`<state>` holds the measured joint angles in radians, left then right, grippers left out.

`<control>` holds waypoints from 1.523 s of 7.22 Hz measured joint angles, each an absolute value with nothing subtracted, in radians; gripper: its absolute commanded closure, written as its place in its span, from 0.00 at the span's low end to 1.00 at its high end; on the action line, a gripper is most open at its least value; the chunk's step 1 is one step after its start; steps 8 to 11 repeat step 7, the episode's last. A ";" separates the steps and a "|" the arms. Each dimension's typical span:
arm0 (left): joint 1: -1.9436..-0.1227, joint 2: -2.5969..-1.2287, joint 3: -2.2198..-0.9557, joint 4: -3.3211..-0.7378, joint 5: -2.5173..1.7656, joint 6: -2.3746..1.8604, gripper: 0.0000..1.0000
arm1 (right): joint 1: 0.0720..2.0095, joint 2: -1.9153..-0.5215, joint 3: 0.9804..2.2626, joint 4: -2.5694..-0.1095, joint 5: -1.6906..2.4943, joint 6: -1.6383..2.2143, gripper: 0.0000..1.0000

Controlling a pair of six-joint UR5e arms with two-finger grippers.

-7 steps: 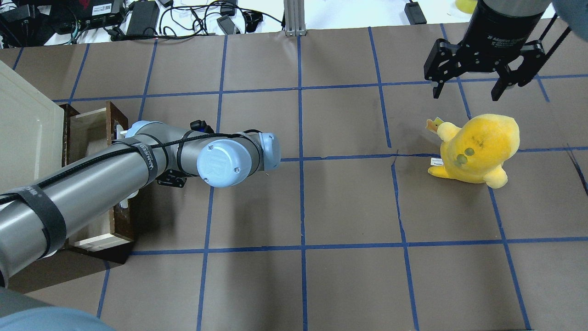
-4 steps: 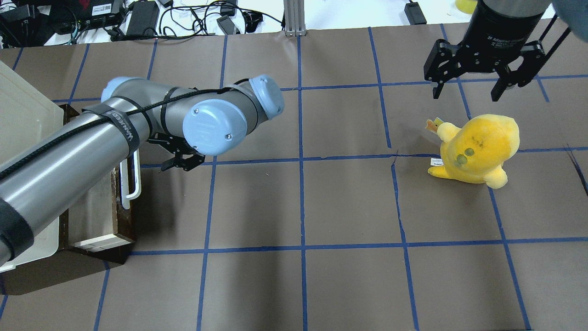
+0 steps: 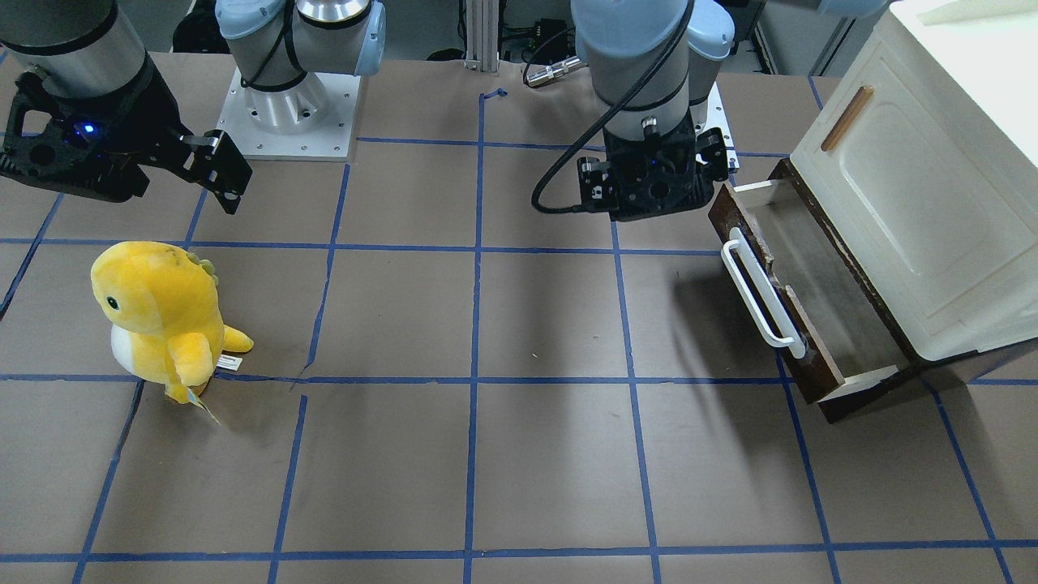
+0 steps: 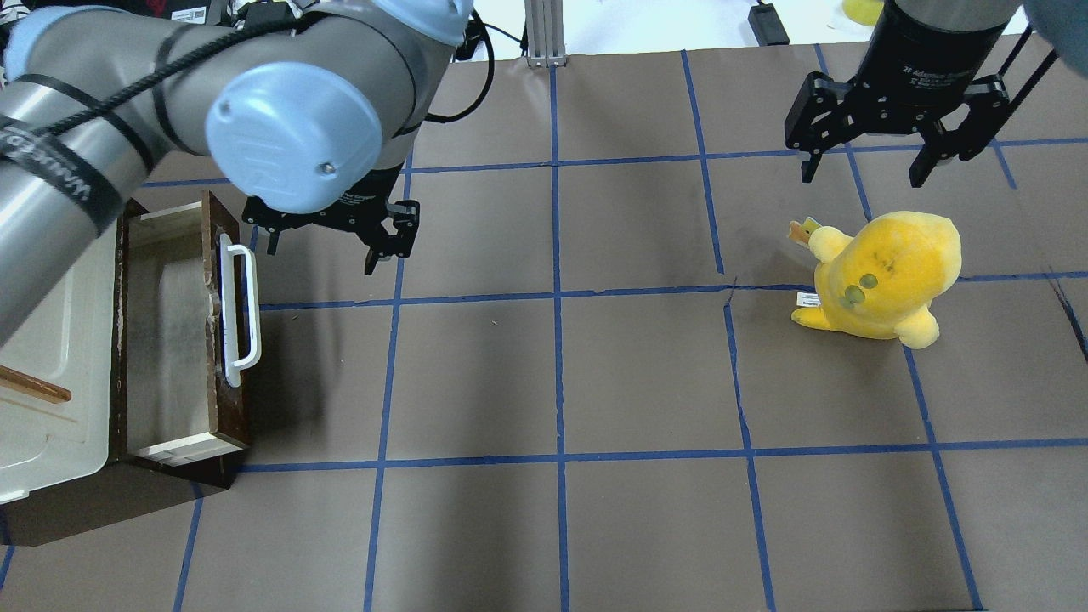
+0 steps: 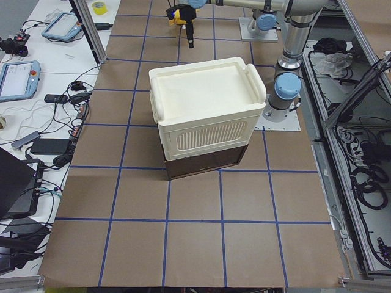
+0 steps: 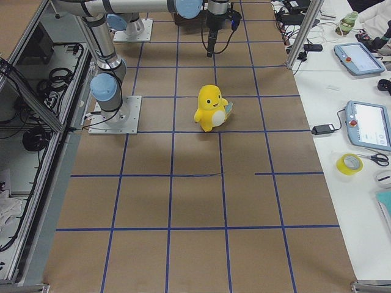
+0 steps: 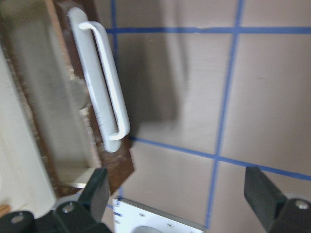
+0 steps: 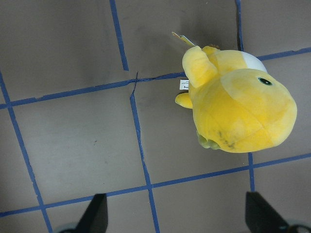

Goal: Pull drawer sideways

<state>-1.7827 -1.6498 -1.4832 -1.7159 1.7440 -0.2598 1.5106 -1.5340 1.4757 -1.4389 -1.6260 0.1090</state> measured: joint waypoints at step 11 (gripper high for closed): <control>-1.685 -1.519 -1.532 -1.561 1.546 -0.168 0.00 | 1.511 -1.534 1.476 -1.439 -1.626 0.109 0.00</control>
